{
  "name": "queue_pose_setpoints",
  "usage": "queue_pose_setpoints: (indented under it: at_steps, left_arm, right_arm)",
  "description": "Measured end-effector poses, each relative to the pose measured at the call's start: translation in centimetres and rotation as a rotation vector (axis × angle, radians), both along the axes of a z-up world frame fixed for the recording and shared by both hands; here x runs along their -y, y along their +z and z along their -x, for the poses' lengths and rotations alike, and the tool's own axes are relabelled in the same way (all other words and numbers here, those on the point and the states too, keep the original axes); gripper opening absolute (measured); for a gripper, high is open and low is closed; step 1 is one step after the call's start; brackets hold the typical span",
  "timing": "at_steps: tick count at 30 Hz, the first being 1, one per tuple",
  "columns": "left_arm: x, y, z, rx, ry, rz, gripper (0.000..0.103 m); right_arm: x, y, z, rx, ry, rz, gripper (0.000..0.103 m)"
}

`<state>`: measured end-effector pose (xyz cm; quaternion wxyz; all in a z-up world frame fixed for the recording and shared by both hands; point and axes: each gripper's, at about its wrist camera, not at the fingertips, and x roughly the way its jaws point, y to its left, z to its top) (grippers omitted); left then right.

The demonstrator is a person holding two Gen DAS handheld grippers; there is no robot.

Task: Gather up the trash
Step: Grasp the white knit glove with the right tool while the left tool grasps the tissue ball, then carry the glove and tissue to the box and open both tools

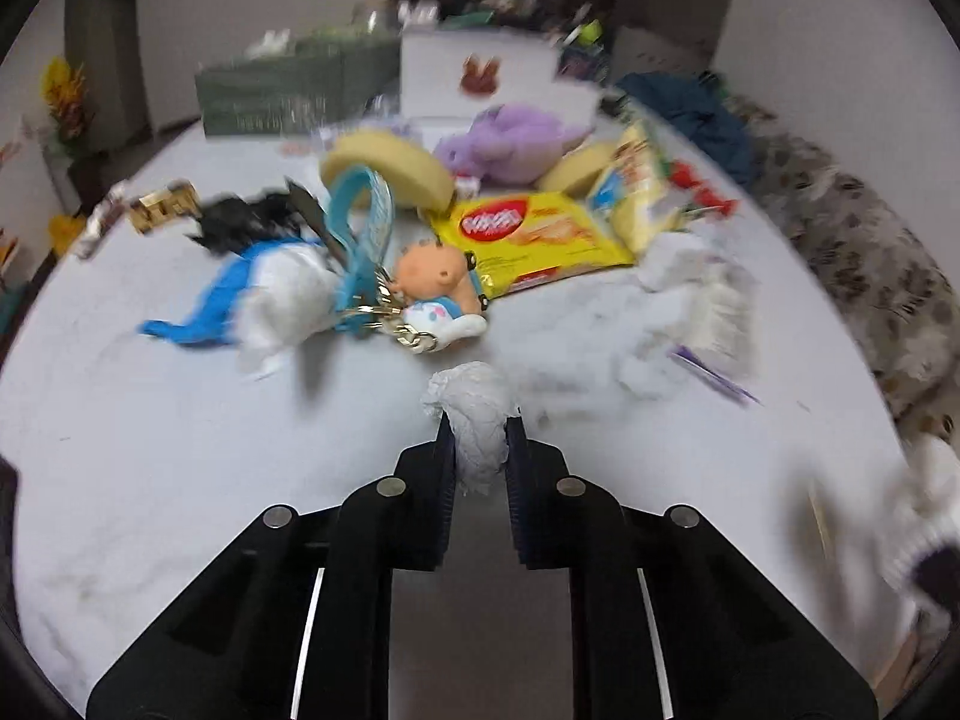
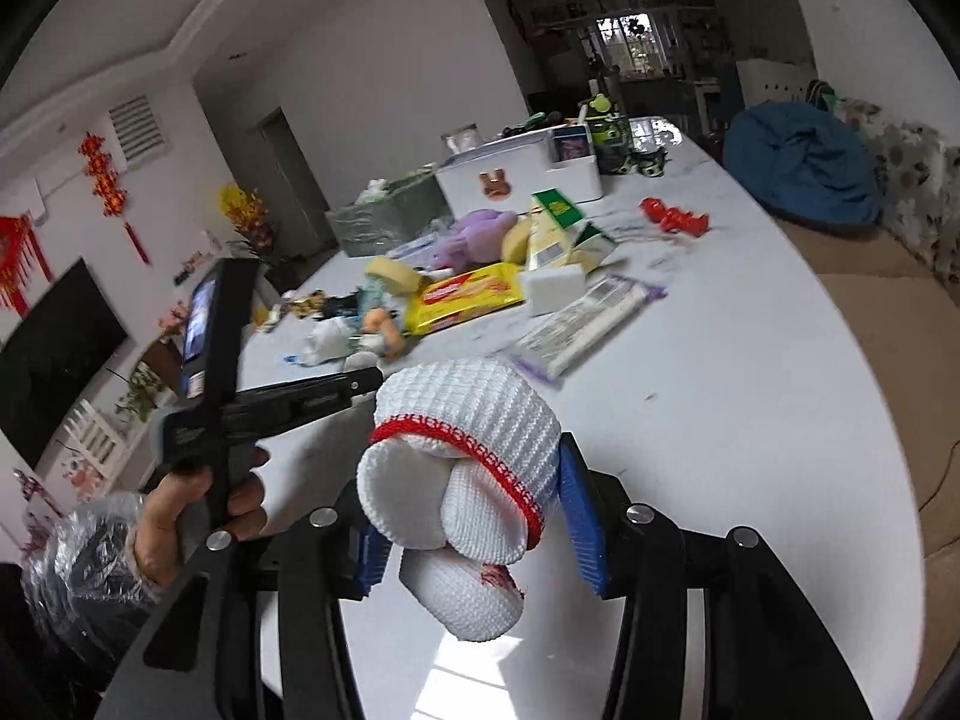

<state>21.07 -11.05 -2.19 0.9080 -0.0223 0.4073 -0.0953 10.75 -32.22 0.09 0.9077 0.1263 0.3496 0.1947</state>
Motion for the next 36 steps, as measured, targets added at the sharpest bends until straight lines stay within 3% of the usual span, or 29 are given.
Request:
queue_pose_setpoints:
  at_steps: [5,9,13,17,19,21,22,24,26,29,32,36]
  left_arm:
    - [-3.2,2.8,10.0,0.072,-0.109,0.01,0.015]
    - [-5.2,1.9,18.4,0.067,-0.209,-0.061,0.015]
    - [-7.1,-2.0,25.7,-0.026,-0.32,-0.127,0.015]
    - [-8.3,-7.6,27.5,-0.174,-0.368,-0.131,0.015]
    - [-8.7,-10.8,27.2,-0.255,-0.386,-0.129,0.023]
    - [-8.7,-13.7,26.7,-0.328,-0.41,-0.14,0.054]
    - [-8.6,-15.6,26.4,-0.358,-0.401,-0.176,0.061]
    - [-8.6,-17.2,26.3,-0.391,-0.404,-0.195,0.064]
    - [-8.8,-18.0,26.1,-0.42,-0.397,-0.178,0.064]
    - [-9.3,-16.5,26.2,-0.369,-0.382,-0.177,0.064]
    - [-10.1,-13.1,25.7,-0.29,-0.362,-0.138,0.069]
    - [-11.5,-6.6,25.0,-0.121,-0.315,-0.054,0.082]
  right_arm:
    - [-3.5,0.9,5.2,0.028,0.148,-0.032,0.048]
    - [-6.7,-0.8,10.4,-0.065,0.344,-0.046,0.049]
    - [-9.3,-5.1,13.9,-0.226,0.442,0.013,0.049]
    - [-11.8,-11.7,14.5,-0.366,0.464,0.115,0.05]
    - [-13.1,-15.6,14.0,-0.439,0.461,0.189,0.059]
    - [-14.1,-19.2,13.5,-0.519,0.472,0.239,0.06]
    - [-14.5,-20.5,13.5,-0.541,0.467,0.266,0.06]
    - [-14.8,-21.1,13.6,-0.563,0.464,0.269,0.06]
    - [-14.6,-19.5,14.1,-0.535,0.469,0.246,0.06]
    - [-14.0,-14.9,13.3,-0.441,0.479,0.229,0.06]
    - [-12.8,-7.0,12.1,-0.249,0.46,0.149,0.069]
    - [-12.8,-0.8,5.9,-0.045,0.345,0.168,0.074]
